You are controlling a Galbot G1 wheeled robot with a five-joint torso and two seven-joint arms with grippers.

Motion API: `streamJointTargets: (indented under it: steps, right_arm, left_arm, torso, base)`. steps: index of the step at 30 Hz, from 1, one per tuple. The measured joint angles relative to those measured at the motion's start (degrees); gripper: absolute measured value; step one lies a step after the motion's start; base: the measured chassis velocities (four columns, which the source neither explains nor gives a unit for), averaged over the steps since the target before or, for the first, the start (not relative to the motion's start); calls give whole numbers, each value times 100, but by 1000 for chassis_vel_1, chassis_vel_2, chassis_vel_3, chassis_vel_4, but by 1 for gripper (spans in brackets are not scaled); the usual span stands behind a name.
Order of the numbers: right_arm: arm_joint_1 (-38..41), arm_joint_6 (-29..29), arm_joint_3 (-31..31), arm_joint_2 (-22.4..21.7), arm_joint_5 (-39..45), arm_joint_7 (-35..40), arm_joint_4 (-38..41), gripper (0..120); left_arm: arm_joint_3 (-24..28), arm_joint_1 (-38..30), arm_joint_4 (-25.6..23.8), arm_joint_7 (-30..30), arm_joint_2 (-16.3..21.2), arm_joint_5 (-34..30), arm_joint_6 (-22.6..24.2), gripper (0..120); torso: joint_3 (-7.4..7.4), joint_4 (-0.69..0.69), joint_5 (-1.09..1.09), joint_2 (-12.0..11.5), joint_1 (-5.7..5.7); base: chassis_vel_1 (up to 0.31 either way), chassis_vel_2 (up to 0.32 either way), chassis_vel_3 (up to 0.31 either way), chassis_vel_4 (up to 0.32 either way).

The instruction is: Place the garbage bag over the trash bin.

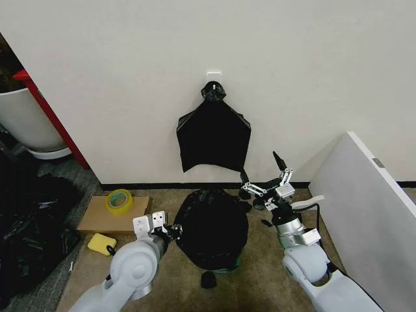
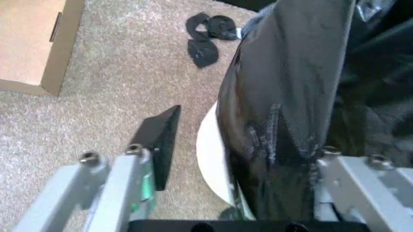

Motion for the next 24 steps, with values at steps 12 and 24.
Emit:
streamJointTargets:
  steps: [12, 24]
  right_arm:
    - [-22, -21, 20, -13, 100, 0, 22, 100]
    - [-40, -25, 30, -20, 120, 2, 39, 100]
  left_arm:
    - [-73, 119, -353, -108, 132, -243, 83, 97]
    - [-92, 108, 253, 45, 141, -2, -224, 100]
  torso:
    - [0, 0, -1, 0, 0]
    - [0, 0, -1, 0, 0]
  base:
    - [0, 0, 0, 0]
    - [0, 0, 0, 0]
